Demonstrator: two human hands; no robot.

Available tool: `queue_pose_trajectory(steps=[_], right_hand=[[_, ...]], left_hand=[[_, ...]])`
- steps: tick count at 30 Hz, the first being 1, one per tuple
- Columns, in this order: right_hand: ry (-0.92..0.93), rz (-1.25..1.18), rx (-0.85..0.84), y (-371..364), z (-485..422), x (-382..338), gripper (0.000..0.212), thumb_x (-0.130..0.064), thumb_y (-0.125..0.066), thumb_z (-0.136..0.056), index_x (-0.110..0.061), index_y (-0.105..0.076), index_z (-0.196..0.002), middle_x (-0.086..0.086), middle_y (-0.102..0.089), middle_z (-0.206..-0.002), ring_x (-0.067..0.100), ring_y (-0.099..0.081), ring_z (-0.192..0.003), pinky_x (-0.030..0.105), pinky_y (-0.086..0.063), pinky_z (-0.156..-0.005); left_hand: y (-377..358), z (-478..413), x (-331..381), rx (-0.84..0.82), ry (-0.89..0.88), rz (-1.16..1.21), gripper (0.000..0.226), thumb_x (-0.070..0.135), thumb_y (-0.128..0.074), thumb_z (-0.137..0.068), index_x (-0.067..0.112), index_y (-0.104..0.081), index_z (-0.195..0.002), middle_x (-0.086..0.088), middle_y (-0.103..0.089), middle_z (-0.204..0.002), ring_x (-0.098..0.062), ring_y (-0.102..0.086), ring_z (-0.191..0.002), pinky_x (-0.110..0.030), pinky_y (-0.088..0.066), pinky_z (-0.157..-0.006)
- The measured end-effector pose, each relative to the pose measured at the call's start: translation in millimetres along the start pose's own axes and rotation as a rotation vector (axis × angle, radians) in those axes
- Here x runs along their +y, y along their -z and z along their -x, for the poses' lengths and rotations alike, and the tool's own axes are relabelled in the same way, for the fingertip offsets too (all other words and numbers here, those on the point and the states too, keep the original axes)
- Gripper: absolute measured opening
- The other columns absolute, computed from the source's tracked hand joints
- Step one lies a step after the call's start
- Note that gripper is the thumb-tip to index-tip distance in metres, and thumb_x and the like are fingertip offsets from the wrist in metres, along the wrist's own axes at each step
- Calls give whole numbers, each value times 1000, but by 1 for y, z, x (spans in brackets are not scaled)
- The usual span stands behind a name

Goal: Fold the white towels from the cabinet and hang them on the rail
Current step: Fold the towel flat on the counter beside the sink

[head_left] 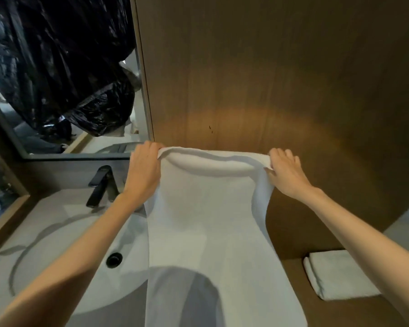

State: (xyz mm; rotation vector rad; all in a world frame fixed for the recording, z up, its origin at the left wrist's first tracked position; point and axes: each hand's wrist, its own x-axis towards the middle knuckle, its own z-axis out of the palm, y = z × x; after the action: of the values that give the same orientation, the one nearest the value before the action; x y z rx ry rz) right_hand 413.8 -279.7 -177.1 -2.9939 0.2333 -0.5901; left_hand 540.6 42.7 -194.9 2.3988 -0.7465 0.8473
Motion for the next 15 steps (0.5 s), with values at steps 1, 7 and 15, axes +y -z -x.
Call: queue_pose_trajectory(steps=[1, 7, 15], right_hand=[[-7, -21, -33, -2, 11, 0, 16, -16, -50, -97, -20, -38, -89, -2, -43, -90, 19, -38, -85, 35, -31, -77], [6, -181, -263, -19, 85, 6, 17, -25, -54, -97, -24, -39, -89, -12, -45, -83, 8, -48, -69, 23, -36, -55], [160, -89, -760, -86, 202, 19, 18, -31, -47, -99, -31, -31, -91, -13, -37, -79, 7, -43, -67, 23, -30, -52]], left_hand=[[0, 13, 5, -10, 43, 31, 18, -1, -44, -93, 6, -56, -104, -13, -54, -96, -31, -46, -86, -41, -37, -73], [3, 107, 30, -182, 167, 274, 19, 21, -41, -99, 15, -56, -109, 5, -57, -96, -16, -51, -84, -36, -42, -70], [-14, 270, 44, -820, 237, 207, 34, 52, -28, -86, 41, -53, -106, 5, -56, -114, -15, -50, -106, -29, -40, -93]])
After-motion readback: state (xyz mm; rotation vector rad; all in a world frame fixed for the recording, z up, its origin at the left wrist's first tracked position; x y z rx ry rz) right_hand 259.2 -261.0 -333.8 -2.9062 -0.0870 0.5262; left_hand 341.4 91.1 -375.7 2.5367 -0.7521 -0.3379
